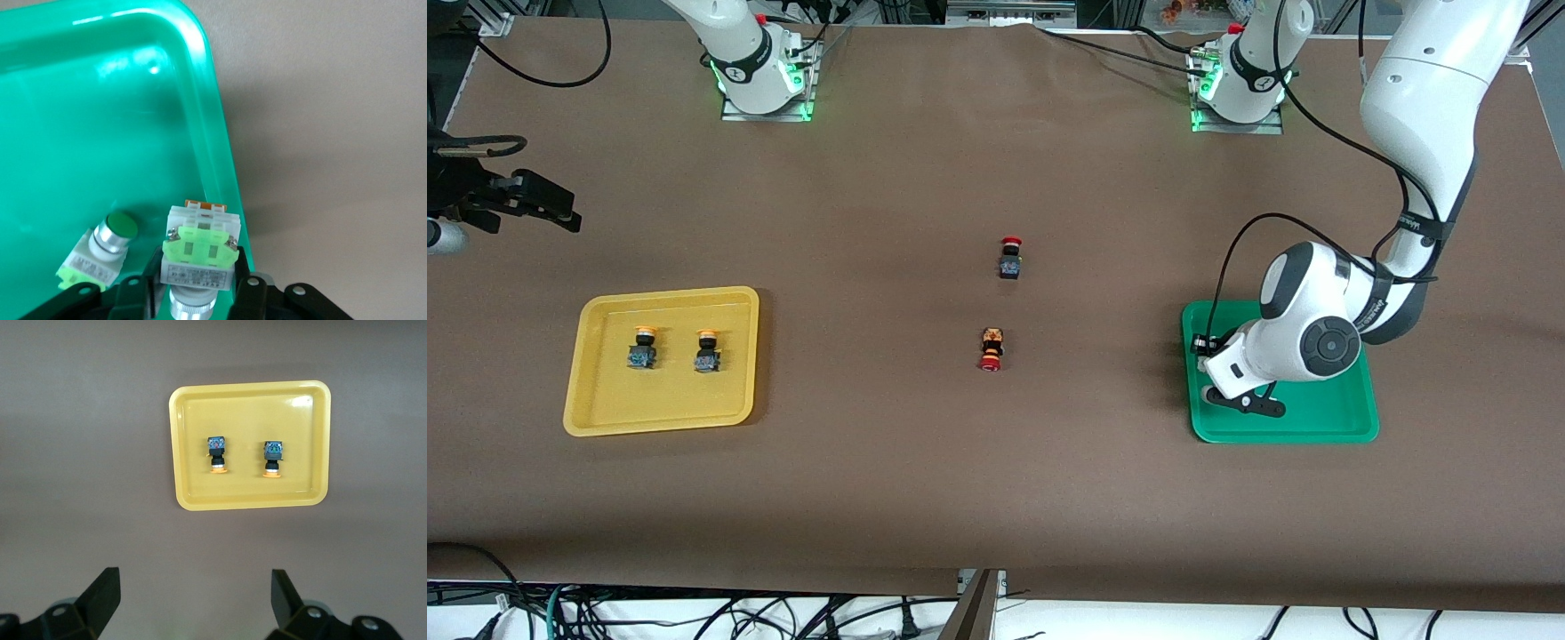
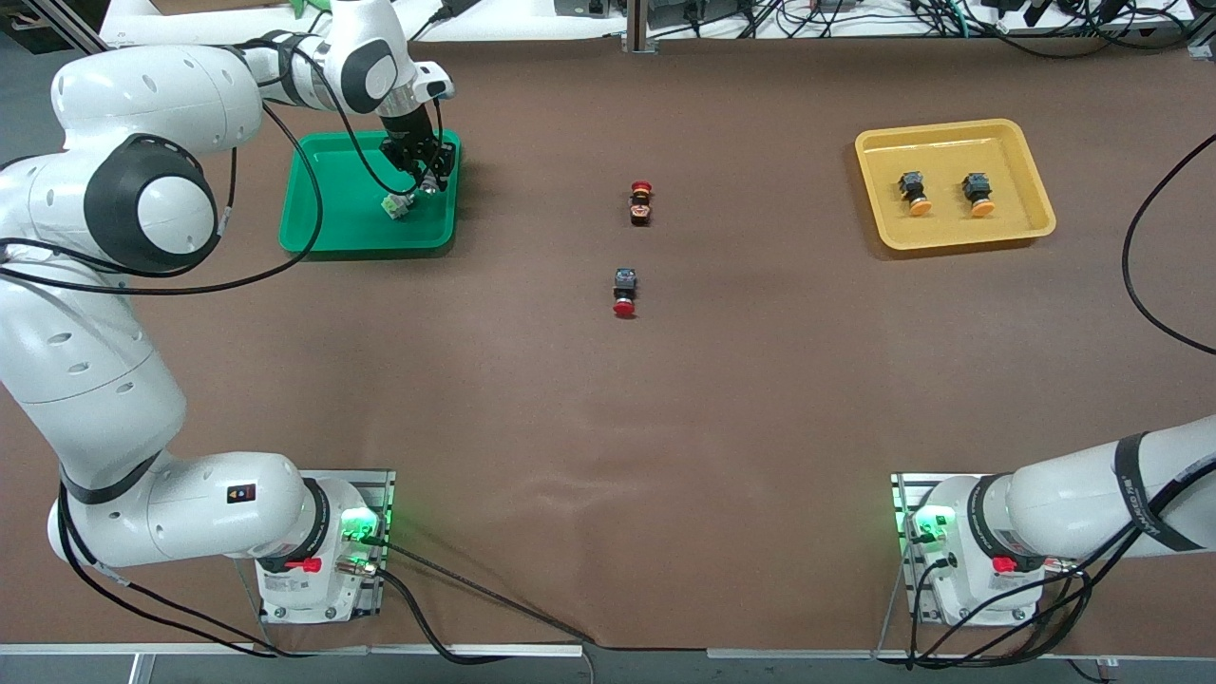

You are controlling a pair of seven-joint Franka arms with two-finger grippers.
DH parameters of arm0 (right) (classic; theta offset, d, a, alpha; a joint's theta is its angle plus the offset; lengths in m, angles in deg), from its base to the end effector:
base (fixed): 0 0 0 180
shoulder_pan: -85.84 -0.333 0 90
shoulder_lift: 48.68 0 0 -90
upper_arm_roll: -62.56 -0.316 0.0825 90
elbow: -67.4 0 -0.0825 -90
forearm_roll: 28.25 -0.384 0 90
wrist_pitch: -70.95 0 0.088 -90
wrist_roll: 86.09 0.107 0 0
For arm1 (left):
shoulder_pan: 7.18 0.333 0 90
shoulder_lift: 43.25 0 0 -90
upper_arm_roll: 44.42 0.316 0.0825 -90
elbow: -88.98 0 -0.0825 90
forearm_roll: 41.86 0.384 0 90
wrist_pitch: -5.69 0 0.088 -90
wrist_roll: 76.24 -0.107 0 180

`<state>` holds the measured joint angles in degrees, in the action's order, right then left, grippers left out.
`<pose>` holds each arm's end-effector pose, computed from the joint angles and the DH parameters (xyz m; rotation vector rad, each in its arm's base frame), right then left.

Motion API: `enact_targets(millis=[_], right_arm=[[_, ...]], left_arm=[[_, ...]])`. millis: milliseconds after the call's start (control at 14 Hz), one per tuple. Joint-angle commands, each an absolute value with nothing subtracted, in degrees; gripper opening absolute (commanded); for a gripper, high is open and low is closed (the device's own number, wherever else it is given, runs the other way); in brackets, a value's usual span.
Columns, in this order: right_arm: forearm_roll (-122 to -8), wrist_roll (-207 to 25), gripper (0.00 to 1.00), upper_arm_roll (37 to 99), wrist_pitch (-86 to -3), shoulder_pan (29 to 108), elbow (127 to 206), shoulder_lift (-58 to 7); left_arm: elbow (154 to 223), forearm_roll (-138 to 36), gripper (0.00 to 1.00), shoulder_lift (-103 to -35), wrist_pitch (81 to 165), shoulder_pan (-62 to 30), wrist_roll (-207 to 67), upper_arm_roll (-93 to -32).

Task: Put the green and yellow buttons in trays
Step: 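Carry the green button into the green tray and open the left gripper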

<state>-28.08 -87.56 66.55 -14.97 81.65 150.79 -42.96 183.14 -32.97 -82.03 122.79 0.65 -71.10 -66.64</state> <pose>0.5781 0.0038 0.6161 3.1308 0.0457 -0.0870 0.6473 -0.1299 0.2256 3.0269 -0.2994 -0.3649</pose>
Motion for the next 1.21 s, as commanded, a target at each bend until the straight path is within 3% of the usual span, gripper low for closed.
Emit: enact_targets(millis=[0,429,643,1143], right_arm=[[-27.2,-87.9,1.0,66.5,-14.3,81.4,150.6,-43.1],[-27.2,-87.2,1.0,66.5,-14.6,80.3,150.7,-43.0],[-27.1,-87.3,1.0,66.4,-14.7,79.9,150.7,-43.0],[-27.2,-87.8,1.0,66.6,-14.3,79.9,150.7,-43.1]], left_arm=[[181.0,-32.1,1.0,-82.9,121.7,1.2,-72.6,-66.0],[178.0,-31.5,1.0,-82.9,121.7,1.9,-72.5,-66.0],[174.9,-32.4,1.0,-81.1,116.9,2.9,-74.3,-66.2],[172.7,-33.8,1.0,-60.9,98.7,6.8,-74.4,-66.6]])
